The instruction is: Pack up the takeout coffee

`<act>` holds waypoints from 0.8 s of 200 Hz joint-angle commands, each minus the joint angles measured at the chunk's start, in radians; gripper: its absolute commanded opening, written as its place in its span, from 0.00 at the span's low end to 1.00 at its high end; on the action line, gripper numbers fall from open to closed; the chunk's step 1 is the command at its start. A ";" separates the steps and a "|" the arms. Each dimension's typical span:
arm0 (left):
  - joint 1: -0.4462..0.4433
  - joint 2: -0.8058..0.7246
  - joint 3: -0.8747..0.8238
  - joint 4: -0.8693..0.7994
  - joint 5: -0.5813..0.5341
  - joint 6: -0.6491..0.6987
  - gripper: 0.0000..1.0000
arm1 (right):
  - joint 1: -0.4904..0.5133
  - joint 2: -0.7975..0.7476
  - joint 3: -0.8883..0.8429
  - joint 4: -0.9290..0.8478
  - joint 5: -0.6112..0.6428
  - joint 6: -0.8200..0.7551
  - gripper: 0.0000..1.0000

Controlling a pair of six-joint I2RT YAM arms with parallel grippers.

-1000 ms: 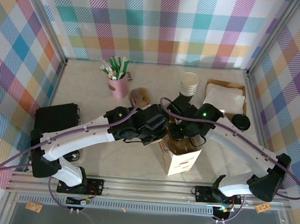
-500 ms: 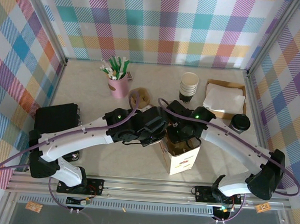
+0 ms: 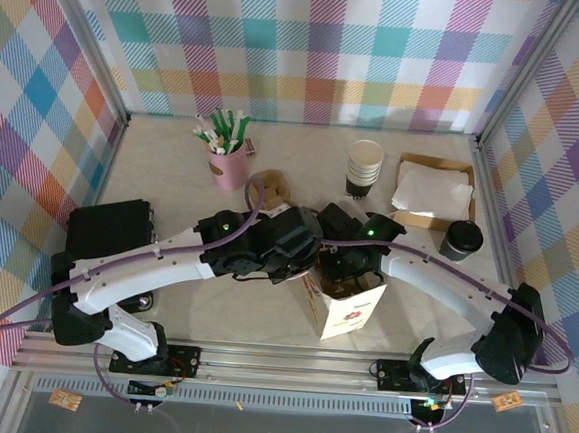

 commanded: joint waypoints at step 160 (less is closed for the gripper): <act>-0.013 -0.051 -0.007 -0.055 -0.006 -0.015 0.00 | 0.006 0.141 -0.133 0.139 -0.087 0.036 0.00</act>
